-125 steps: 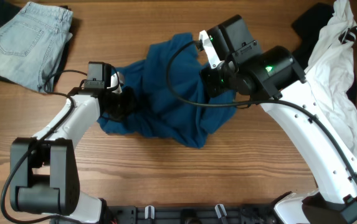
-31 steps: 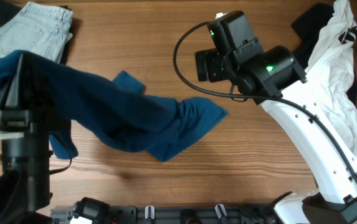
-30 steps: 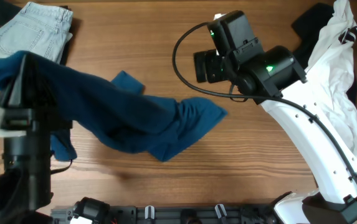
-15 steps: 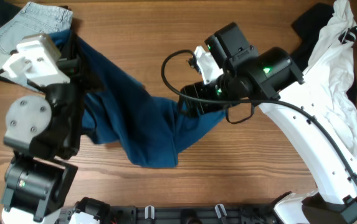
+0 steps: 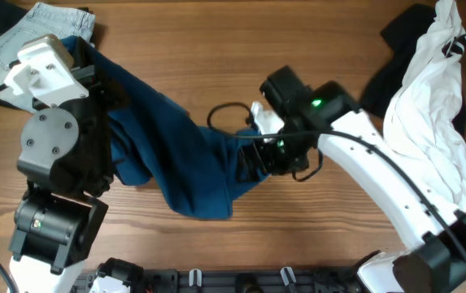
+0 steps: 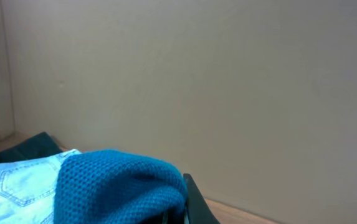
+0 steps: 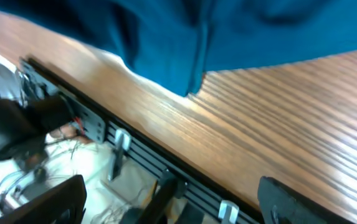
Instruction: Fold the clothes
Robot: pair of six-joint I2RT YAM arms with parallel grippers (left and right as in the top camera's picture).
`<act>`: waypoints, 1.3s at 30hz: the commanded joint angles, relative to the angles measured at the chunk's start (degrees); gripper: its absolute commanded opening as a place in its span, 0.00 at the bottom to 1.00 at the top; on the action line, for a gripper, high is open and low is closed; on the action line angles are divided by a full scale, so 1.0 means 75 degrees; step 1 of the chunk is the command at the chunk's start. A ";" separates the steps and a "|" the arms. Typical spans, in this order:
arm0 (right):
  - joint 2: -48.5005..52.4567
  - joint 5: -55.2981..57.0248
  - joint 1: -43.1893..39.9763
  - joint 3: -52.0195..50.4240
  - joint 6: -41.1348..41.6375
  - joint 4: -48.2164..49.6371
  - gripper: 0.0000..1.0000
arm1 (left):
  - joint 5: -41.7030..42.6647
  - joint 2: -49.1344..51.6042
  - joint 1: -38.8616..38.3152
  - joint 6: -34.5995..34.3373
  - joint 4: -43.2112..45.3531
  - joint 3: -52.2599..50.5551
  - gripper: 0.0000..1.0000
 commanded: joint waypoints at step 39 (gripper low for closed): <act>0.2661 -0.2002 0.1483 -0.1641 -0.2396 0.2591 0.94 | -0.0119 0.0035 -0.0029 -0.0015 -0.0090 0.0134 0.04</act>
